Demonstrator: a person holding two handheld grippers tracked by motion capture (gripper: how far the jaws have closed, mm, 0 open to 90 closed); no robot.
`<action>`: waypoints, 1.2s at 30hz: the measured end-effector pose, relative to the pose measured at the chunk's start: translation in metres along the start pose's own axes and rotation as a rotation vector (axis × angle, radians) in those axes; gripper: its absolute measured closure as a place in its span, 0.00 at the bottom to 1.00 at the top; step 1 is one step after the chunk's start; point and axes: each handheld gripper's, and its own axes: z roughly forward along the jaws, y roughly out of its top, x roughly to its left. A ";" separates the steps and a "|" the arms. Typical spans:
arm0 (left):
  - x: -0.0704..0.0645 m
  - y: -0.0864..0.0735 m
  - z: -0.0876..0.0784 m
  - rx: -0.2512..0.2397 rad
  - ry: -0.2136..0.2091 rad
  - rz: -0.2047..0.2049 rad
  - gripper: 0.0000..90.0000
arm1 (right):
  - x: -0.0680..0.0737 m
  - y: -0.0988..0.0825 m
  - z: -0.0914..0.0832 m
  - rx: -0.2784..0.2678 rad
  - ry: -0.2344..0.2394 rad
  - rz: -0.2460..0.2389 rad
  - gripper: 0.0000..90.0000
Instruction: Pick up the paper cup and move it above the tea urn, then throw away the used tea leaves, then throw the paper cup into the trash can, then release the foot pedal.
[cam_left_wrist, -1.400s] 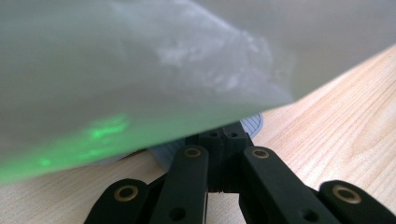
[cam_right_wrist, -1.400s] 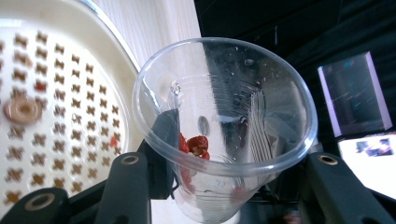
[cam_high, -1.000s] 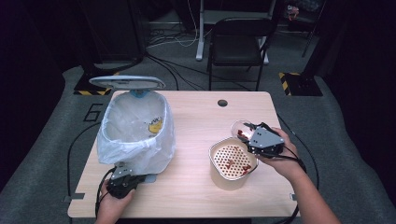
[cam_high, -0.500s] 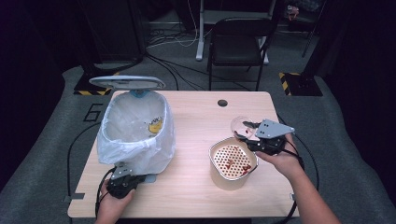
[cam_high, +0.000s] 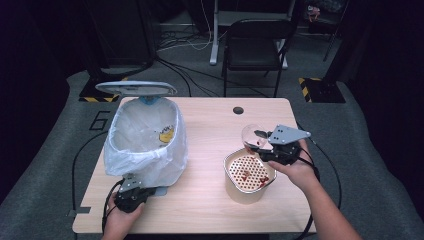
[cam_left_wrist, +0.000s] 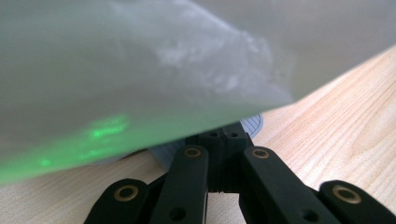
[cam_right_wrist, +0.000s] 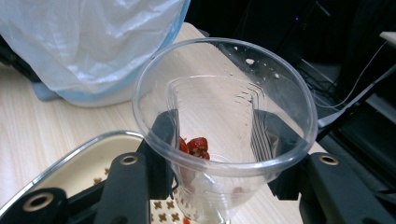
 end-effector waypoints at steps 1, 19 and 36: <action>0.000 0.000 0.000 0.000 -0.001 0.001 1.00 | 0.000 0.001 0.000 -0.001 0.004 0.021 0.57; 0.001 0.001 0.000 -0.006 -0.010 0.015 1.00 | 0.012 0.034 0.017 -0.043 0.065 0.124 0.58; 0.001 0.000 0.000 -0.006 -0.019 0.010 1.00 | 0.020 0.074 0.037 -0.089 0.117 0.173 0.58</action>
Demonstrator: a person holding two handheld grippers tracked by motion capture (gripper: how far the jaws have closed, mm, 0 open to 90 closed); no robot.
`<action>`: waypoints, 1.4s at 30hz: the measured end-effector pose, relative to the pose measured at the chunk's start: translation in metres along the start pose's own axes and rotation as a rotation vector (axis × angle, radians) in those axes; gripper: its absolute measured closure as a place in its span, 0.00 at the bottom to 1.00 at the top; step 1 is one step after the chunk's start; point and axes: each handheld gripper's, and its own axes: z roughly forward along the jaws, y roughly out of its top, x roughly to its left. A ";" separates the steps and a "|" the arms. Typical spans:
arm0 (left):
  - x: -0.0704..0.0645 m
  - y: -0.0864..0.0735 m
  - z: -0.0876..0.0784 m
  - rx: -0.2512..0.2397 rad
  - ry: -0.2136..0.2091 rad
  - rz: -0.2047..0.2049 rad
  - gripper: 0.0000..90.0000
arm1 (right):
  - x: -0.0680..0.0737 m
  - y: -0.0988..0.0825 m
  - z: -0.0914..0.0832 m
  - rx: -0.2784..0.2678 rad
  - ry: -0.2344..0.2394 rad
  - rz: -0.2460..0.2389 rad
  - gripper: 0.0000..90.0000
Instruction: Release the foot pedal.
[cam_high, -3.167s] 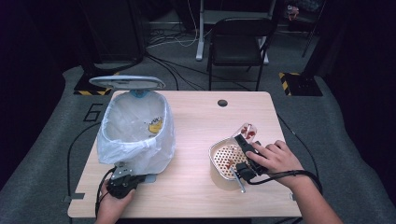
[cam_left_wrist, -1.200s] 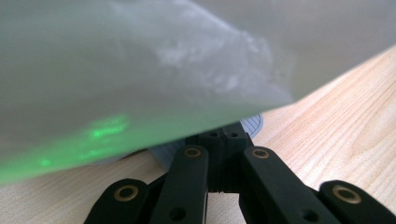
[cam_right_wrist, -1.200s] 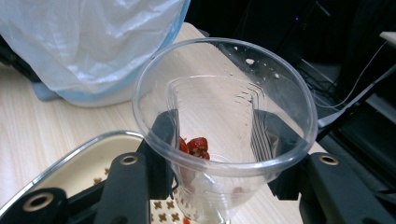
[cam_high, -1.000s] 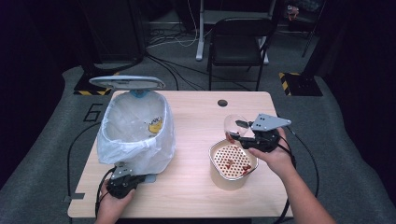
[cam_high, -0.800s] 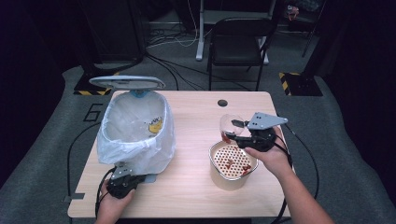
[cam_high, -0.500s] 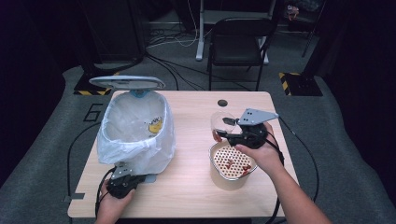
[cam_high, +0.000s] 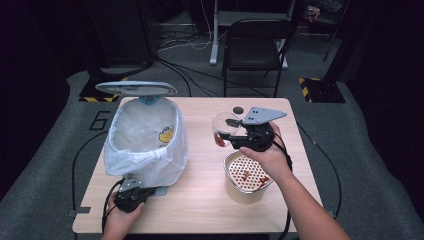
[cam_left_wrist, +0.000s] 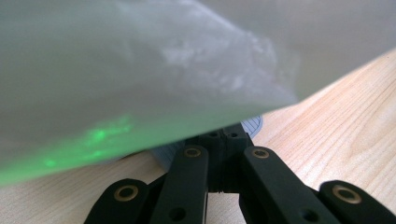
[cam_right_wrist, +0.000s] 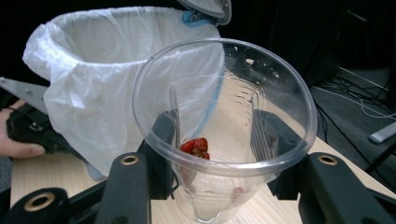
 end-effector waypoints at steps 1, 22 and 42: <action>-0.001 0.000 0.000 0.002 0.011 -0.017 1.00 | 0.000 0.002 0.002 -0.006 0.006 0.005 0.58; 0.000 0.000 0.000 0.005 0.014 -0.014 1.00 | 0.013 0.050 0.031 -0.090 0.127 0.006 0.58; 0.001 0.000 0.000 0.008 0.011 0.010 1.00 | 0.036 0.075 0.063 -0.082 0.201 -0.009 0.58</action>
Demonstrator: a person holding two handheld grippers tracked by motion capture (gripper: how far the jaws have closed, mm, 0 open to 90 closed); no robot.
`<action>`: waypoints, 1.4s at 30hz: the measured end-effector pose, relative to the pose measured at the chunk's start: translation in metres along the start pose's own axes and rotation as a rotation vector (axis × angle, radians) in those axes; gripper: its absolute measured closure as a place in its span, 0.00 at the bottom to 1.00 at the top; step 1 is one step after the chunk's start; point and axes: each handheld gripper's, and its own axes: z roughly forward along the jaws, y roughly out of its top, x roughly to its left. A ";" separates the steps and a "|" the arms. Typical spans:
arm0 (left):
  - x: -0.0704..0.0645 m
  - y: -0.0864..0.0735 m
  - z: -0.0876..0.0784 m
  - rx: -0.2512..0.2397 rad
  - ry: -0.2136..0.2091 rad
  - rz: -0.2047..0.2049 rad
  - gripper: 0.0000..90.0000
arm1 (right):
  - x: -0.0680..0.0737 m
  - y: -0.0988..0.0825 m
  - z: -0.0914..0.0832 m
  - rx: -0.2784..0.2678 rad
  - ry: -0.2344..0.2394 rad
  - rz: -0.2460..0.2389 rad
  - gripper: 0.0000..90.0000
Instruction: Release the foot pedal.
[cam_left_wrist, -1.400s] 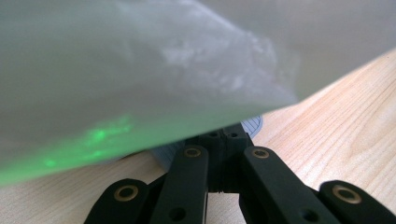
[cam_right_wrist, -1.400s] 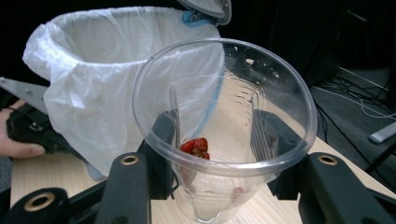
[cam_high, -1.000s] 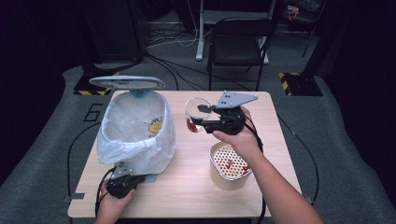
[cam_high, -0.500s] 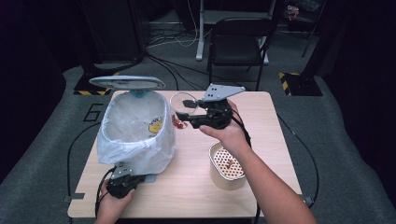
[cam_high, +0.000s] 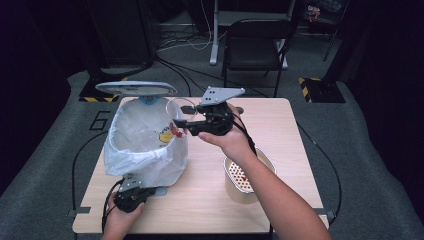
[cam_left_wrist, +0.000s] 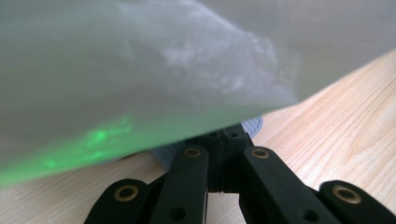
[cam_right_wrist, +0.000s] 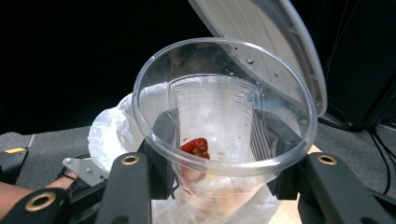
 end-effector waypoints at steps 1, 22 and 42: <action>0.000 0.000 0.000 -0.001 -0.004 0.001 1.00 | 0.000 0.000 0.002 0.000 0.000 -0.002 0.58; -0.001 -0.001 0.000 -0.002 0.005 -0.018 1.00 | 0.005 0.002 0.052 0.010 0.045 0.011 0.58; -0.002 -0.001 0.000 -0.002 0.006 -0.024 1.00 | 0.017 -0.005 0.100 0.038 0.032 0.040 0.47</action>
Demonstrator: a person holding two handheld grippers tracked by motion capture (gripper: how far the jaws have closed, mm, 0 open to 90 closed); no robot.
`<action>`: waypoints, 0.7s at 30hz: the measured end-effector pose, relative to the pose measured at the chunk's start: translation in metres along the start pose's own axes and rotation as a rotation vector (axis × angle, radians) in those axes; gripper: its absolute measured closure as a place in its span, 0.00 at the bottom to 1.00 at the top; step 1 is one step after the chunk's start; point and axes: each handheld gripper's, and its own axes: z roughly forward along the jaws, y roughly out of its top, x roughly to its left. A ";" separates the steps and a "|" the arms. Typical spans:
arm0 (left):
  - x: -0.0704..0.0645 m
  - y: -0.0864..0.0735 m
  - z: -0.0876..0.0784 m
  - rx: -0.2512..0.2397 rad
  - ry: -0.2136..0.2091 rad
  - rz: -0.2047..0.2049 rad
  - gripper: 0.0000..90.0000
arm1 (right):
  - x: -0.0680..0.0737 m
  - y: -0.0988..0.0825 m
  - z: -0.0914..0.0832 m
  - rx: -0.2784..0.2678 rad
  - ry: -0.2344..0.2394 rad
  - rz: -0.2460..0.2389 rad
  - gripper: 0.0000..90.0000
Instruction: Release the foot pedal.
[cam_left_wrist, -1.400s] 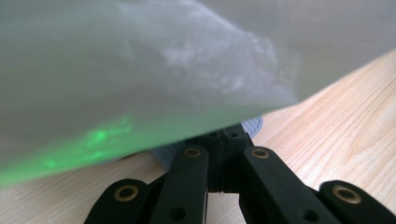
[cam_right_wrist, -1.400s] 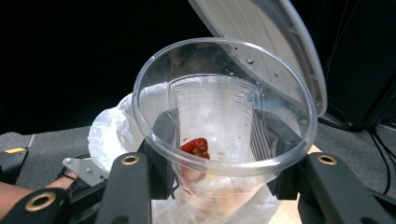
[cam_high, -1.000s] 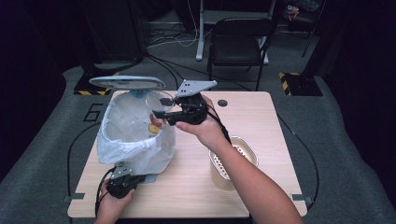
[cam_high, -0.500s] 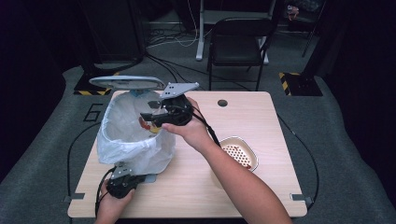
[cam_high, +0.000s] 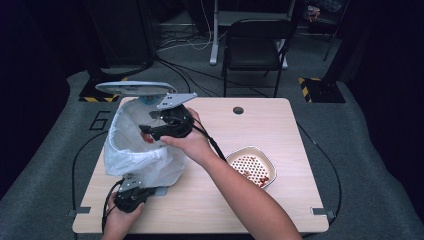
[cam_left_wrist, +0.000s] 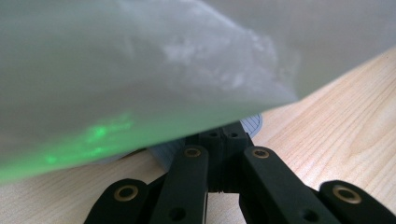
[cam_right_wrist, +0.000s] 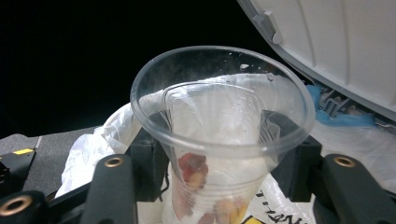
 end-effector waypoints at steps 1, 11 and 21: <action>0.000 0.000 0.000 0.000 -0.001 -0.001 1.00 | 0.000 0.000 0.002 0.003 0.000 0.001 0.46; 0.002 0.000 0.000 -0.001 -0.013 0.017 1.00 | 0.001 -0.006 0.010 0.037 -0.034 0.034 0.12; 0.001 -0.001 0.000 -0.001 -0.005 -0.004 1.00 | 0.004 -0.005 -0.001 0.017 -0.067 0.024 0.16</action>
